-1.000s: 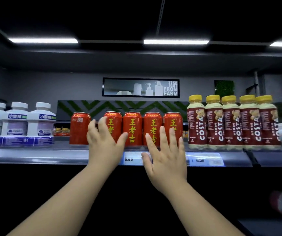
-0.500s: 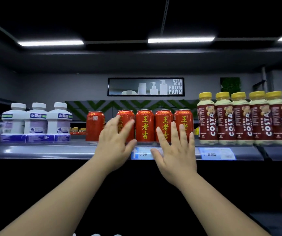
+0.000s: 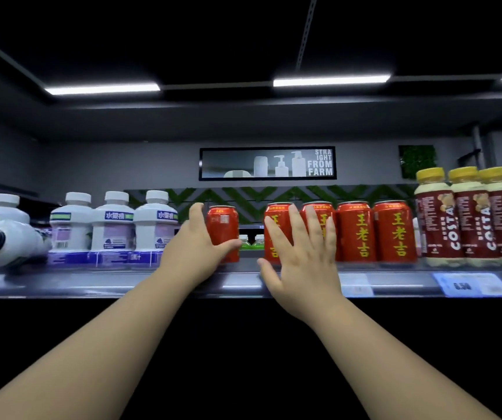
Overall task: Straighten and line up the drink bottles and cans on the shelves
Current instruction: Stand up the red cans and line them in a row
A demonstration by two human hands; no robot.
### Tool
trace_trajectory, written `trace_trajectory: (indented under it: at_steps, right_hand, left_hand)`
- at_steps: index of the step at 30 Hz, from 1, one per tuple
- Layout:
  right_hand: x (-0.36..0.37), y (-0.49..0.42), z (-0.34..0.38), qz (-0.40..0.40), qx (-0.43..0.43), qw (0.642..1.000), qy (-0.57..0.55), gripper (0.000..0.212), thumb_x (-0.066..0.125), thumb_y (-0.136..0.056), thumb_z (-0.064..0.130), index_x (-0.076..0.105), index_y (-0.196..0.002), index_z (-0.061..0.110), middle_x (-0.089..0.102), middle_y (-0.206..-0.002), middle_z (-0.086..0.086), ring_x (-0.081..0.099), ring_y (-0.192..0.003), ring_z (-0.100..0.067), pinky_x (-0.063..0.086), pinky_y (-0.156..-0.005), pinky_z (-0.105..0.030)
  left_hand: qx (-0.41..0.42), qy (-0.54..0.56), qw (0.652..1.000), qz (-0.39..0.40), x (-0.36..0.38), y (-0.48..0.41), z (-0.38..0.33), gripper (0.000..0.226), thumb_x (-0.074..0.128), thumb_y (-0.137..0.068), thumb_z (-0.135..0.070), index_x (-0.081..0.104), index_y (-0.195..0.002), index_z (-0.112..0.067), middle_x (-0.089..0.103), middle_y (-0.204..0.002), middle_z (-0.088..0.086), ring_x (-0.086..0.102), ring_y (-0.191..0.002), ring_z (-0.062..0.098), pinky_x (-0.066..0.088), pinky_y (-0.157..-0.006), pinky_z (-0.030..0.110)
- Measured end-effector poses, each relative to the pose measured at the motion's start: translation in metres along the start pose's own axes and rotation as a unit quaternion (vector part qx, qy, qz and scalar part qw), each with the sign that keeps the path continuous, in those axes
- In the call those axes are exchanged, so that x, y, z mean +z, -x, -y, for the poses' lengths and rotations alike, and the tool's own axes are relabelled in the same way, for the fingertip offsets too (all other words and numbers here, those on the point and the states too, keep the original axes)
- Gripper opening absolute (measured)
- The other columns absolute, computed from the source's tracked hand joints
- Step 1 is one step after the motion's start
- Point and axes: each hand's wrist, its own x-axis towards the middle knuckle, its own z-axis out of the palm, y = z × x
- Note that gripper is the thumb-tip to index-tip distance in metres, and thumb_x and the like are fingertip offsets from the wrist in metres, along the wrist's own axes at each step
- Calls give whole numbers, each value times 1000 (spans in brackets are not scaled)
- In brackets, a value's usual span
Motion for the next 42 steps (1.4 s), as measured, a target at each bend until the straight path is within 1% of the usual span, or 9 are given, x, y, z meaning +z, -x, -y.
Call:
trace_trajectory:
  at_steps: [5, 13, 19, 23, 27, 29, 32, 37, 42]
  right_hand:
    - [8, 1, 0, -3, 9, 999, 40, 71, 37, -86, 64, 38, -150, 33, 27, -161, -15, 11, -150, -39, -4, -118, -59]
    - [-12, -8, -28, -1, 18, 997, 79, 78, 31, -84, 71, 30, -153, 36, 20, -163, -13, 6, -151, -38, -3, -118, -62]
    - [-7, -1, -29, 16, 34, 999, 37, 77, 30, -84, 69, 25, -154, 38, 14, -165, -7, 2, -152, -32, 0, -121, -54]
    - [-11, 3, -32, 37, 20, 999, 24, 74, 33, -87, 64, 20, -156, 37, 8, -166, -7, -3, -152, -31, -1, -121, -50]
    - [-14, 19, -43, 45, 12, 997, 58, 76, 32, -87, 69, 31, -154, 34, 22, -163, -14, 11, -152, -37, -4, -119, -60]
    - [-16, 27, -52, 47, 12, 996, 75, 74, 33, -89, 69, 37, -152, 31, 28, -161, -15, 19, -150, -40, 0, -116, -63]
    - [-21, 34, -66, 81, 18, 994, 74, 73, 20, -94, 70, 10, -158, 37, 1, -167, -9, -7, -153, -33, -12, -117, -61]
    - [-32, 41, -86, 112, 3, 991, 79, 76, 9, -91, 69, -6, -157, 36, -16, -166, -4, -22, -151, -27, -20, -115, -59]
    - [-41, 44, -119, 131, 36, 988, 75, 84, -2, -81, 75, -13, -156, 38, -24, -164, -4, -30, -148, -29, -22, -115, -56]
  left_hand:
    - [-19, -26, 998, 59, 10, -13, 2, 114, 74, -67, -70, 10, -148, -22, 56, -134, 10, 60, -114, 31, 51, -92, 45]
    - [-16, 279, 938, 205, 14, -17, -18, 66, 85, -72, -41, 46, -123, -27, 62, -112, -4, 64, -93, 12, 58, -60, 25]
    - [-8, 145, 978, 147, 22, -14, -15, 79, 65, -58, -81, 44, -119, -36, 63, -109, -12, 64, -96, 14, 57, -84, 47]
    - [42, 44, 996, 63, 23, 1, -22, 109, 63, -76, -72, 5, -156, -27, 41, -147, -3, 44, -133, 23, 40, -108, 46]
    - [263, -74, 954, -126, 27, 28, -33, 74, 45, -87, -60, 41, -149, -21, 39, -154, 7, 34, -142, 28, 25, -114, 48]
    - [306, -146, 938, -66, 39, 43, -46, 74, 30, -89, -63, 37, -152, -25, 26, -162, 9, 19, -150, 30, 11, -120, 49]
    - [247, -185, 951, 28, 57, 58, -64, 82, 0, -87, -68, -2, -158, -26, -17, -164, 2, -18, -151, 19, -17, -119, 40]
    - [209, -170, 962, 53, 72, 69, -83, 87, -9, -82, -71, -8, -157, -26, -30, -158, -3, -26, -148, 22, -15, -120, 39]
    - [166, -156, 971, 76, 75, 75, -103, 81, 15, -96, -68, -8, -158, -20, -26, -161, -1, -27, -147, 25, -13, -119, 38]
